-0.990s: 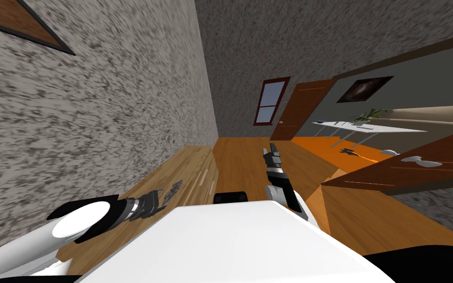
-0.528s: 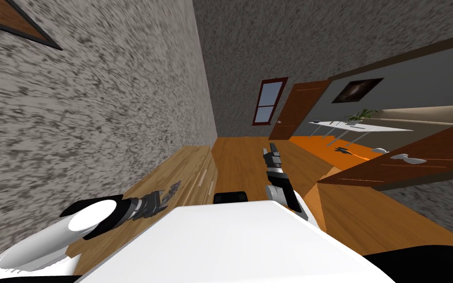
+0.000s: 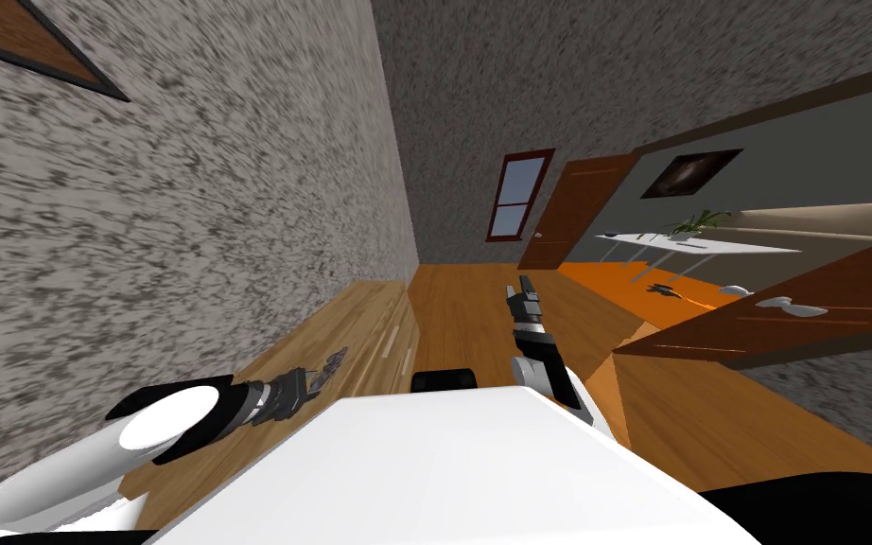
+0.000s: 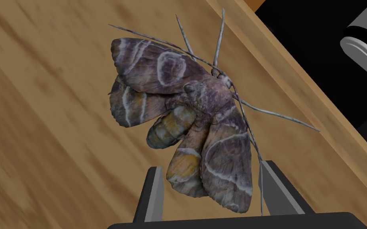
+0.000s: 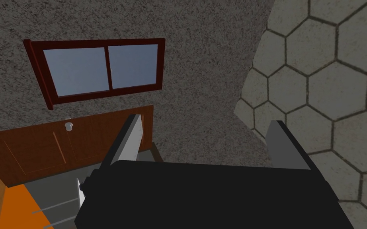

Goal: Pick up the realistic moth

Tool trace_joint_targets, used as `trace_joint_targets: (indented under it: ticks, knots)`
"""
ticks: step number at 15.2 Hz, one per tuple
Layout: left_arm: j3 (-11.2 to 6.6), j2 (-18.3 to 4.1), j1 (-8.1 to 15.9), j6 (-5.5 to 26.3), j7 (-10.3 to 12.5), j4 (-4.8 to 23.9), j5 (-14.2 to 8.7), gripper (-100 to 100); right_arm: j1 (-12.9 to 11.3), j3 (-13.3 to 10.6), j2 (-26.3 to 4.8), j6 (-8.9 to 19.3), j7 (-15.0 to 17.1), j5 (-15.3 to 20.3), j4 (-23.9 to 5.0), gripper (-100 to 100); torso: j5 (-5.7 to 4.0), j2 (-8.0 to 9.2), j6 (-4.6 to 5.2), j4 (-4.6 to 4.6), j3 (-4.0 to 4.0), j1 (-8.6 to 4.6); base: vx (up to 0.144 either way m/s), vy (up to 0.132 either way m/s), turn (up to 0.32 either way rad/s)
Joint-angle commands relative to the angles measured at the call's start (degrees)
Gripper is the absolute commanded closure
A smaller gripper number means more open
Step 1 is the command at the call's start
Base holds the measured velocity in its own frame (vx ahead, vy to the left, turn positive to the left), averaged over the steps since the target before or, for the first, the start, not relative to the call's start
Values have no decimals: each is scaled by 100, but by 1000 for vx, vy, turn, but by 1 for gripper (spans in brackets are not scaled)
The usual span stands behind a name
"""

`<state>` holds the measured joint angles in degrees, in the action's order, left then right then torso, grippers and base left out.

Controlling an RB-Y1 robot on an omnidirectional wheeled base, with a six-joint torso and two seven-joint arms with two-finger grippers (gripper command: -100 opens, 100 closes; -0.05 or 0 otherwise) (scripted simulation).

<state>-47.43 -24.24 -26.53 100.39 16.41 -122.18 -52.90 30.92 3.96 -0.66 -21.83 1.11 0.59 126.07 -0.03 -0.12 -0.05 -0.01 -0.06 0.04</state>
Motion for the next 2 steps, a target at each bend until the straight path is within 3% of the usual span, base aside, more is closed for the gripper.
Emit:
trace_joint_targets:
  ticks: [1,2]
  knots:
    - [-117,-25,-33,191,79,-174,-113,100,0,0,0,0,0,0,0,0,0,0,0,0,0,0,28,27,45]
    - [-60,-11,-20,87,37,-93,-59,100,0,0,0,0,0,0,0,0,0,-2,0,-1,-1,2,18,18,17]
